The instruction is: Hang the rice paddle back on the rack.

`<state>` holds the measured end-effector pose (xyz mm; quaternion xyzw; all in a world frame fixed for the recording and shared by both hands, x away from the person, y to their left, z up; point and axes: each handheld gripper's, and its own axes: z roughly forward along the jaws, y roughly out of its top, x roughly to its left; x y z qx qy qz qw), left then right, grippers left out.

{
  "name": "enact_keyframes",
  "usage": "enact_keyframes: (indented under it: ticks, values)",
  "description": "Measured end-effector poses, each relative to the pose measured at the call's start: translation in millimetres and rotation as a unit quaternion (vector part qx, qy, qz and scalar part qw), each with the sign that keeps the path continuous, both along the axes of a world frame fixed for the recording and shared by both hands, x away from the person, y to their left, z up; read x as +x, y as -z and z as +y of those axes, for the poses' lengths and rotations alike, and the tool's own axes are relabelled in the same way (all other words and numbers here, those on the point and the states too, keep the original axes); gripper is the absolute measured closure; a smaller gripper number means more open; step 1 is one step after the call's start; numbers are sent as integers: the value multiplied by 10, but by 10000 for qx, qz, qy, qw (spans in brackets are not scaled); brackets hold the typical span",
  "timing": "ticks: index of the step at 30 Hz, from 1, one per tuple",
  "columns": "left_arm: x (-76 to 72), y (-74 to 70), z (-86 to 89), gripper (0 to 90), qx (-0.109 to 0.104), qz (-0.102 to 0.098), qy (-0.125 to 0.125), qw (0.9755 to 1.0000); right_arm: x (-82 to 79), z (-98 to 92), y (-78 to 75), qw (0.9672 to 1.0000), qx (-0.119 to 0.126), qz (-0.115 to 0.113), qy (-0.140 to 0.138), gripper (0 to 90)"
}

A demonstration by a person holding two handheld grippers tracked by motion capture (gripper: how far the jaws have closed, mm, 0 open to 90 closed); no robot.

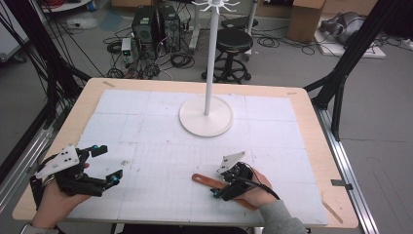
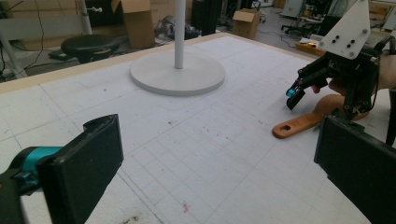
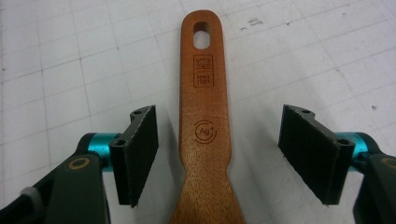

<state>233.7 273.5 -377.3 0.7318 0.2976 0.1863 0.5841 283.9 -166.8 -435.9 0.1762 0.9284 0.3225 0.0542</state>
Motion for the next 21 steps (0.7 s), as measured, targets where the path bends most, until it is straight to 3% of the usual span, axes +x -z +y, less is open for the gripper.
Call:
enact_keyframes:
  ticks: [10, 21]
  values:
    - [-2, -1, -3, 18, -5, -8, 5, 10000, -27, -20, -35, 9999, -85, 49, 129, 418]
    - [7, 11, -9, 18, 21, 10, 12, 10000, -40, -27, -40, 9999, -96, 39, 137, 469]
